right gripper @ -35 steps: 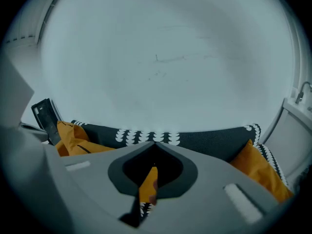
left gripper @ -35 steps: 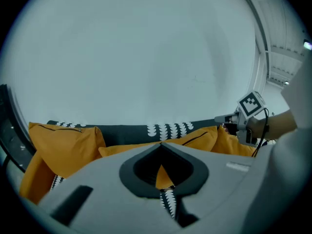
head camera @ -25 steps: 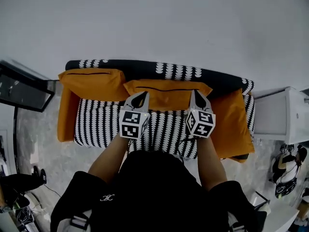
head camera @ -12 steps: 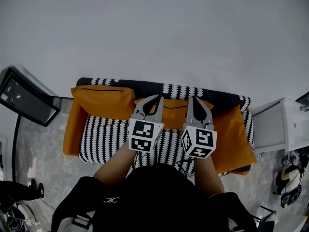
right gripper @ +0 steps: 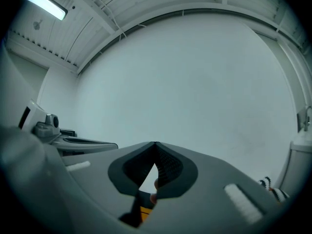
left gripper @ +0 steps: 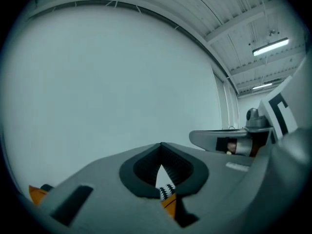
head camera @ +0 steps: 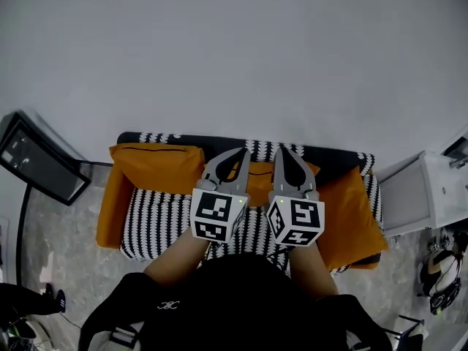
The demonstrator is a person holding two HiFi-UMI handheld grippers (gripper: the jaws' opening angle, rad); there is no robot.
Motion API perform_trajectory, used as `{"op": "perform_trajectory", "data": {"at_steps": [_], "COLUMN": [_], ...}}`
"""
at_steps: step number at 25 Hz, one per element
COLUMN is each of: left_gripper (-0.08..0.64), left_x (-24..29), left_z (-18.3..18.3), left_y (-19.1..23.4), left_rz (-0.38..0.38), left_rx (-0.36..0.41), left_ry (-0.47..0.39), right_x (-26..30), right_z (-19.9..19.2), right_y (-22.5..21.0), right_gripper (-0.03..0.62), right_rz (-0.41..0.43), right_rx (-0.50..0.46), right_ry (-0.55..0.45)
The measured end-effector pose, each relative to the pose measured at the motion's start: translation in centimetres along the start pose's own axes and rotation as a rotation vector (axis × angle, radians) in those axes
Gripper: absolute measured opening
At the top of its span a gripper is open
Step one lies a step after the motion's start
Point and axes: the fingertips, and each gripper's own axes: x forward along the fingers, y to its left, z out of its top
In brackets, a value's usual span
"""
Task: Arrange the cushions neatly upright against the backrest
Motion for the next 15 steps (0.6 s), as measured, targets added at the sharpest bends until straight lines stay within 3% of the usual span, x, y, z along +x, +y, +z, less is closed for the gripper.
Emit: {"op": "perform_trajectory", "data": {"at_steps": [4, 9, 15], "left_gripper": [0.008, 0.005, 0.008], "left_x": [0.2, 0.4, 0.3], "left_z": [-0.7, -1.2, -0.8], "left_y": [0.9, 1.2, 0.5], "left_rz": [0.033, 0.001, -0.024], "left_rx": [-0.005, -0.054, -0.042], "left_ry": [0.033, 0.056, 0.018], "right_x": [0.1, 0.3, 0.5], "right_z": [-0.5, -1.1, -1.5], "right_y": [0.4, 0.8, 0.4], "right_gripper": [0.006, 0.007, 0.006], "right_rz": [0.001, 0.007, -0.004], "right_rx": [-0.012, -0.028, -0.025], "right_ry": [0.020, 0.037, 0.040]}}
